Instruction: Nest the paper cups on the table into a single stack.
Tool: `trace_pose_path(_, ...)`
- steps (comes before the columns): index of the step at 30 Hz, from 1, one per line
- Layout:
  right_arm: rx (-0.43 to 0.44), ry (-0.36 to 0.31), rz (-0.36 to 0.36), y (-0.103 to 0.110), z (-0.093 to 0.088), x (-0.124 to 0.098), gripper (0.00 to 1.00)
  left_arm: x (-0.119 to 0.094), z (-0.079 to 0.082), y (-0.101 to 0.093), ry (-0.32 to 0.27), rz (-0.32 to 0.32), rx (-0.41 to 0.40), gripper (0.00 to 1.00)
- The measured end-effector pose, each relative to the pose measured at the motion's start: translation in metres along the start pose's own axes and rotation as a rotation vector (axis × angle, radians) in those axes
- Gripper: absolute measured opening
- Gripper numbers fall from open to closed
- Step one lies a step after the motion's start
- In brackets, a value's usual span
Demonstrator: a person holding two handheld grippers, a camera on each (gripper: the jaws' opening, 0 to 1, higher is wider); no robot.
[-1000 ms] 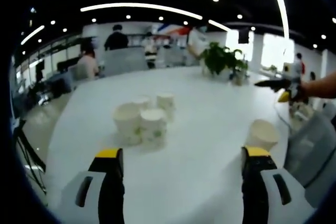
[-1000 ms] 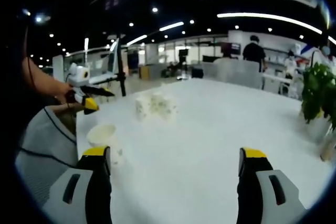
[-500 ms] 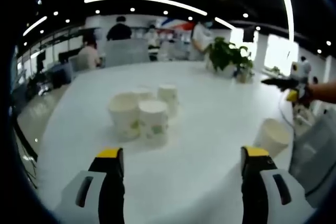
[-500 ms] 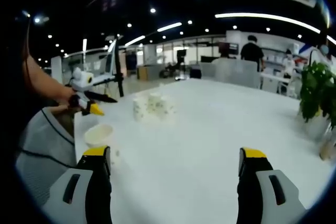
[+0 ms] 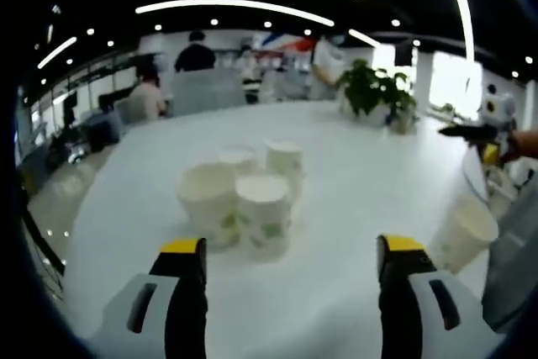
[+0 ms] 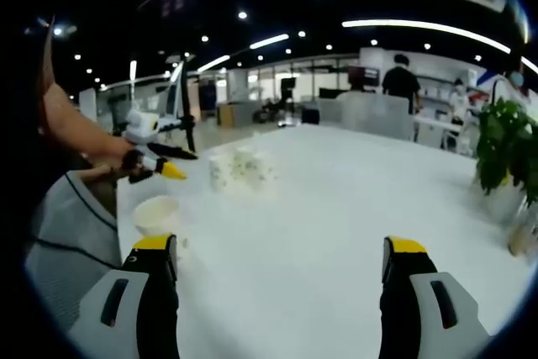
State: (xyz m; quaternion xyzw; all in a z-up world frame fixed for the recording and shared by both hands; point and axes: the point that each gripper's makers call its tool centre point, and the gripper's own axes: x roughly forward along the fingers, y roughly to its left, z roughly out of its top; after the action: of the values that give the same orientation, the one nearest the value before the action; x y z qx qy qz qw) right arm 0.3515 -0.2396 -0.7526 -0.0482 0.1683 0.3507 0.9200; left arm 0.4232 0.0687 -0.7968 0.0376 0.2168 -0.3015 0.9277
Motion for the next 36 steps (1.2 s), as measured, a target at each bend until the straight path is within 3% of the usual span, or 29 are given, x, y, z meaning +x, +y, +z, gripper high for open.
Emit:
trace_pose_path(10, 0.007, 0.006, -0.007, 0.000, -0.005, -0.002, 1.00, 0.013, -0.001, 0.002, 0.010, -0.007, 0.009, 0.74)
trace_pose_path(20, 0.012, 0.014, 0.000, 0.003, -0.006, -0.001, 1.00, 0.038, 0.006, 0.005, 0.012, -0.017, 0.010, 0.68)
trace_pose_path(25, 0.015, 0.014, -0.003, 0.001, -0.006, -0.001, 1.00, 0.048, 0.003, 0.004, 0.035, -0.033, 0.028, 0.66)
trace_pose_path(36, 0.033, 0.026, -0.001, 0.003, -0.014, -0.001, 1.00, 0.067, 0.001, 0.006, 0.044, 0.010, 0.041, 0.55)
